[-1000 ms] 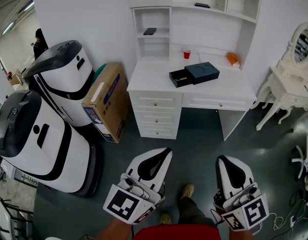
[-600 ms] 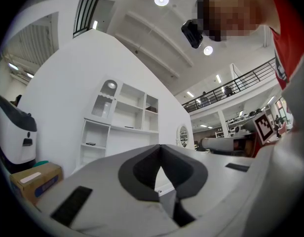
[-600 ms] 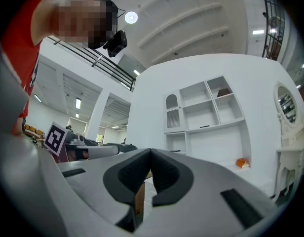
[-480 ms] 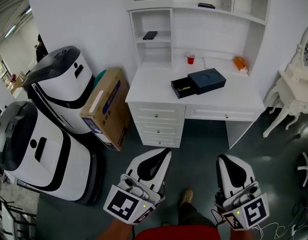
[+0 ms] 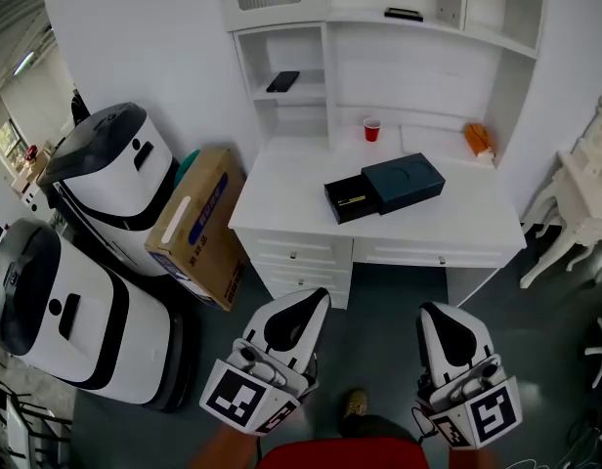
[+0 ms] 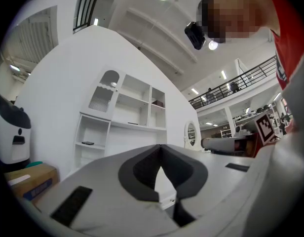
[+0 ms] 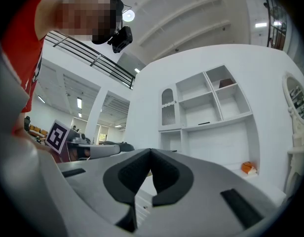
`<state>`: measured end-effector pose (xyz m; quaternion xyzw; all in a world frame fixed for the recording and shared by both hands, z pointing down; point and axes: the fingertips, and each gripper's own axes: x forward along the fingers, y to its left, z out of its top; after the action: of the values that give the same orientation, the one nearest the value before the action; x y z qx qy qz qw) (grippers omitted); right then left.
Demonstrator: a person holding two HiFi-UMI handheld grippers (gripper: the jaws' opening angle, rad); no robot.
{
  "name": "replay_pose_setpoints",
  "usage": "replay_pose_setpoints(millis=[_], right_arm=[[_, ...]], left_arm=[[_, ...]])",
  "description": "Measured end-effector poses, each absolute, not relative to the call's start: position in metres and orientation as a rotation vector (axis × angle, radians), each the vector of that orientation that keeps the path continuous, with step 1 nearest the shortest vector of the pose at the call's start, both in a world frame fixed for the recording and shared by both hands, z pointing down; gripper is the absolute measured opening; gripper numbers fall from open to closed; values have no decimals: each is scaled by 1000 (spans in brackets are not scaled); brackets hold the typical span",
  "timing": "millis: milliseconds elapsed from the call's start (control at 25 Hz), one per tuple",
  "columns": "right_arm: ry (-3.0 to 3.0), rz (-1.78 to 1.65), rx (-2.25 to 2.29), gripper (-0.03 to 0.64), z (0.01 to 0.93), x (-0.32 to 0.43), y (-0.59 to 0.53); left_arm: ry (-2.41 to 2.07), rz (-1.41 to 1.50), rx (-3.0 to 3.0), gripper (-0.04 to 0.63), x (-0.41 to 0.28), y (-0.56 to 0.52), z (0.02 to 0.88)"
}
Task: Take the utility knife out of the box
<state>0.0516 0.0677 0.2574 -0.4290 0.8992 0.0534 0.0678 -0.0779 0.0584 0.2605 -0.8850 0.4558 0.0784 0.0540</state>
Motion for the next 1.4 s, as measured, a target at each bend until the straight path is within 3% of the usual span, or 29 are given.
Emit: replay_pose_setpoints(millis=[680,1400], right_arm=[[2754,189,-1222,3,257,70,-73],[2728,227,-1313,3,254,35,-199]], left_arm=[[1439,210,-2669,17,-53,-78,271],[1334,176,-2716,17,-81,-216,284]])
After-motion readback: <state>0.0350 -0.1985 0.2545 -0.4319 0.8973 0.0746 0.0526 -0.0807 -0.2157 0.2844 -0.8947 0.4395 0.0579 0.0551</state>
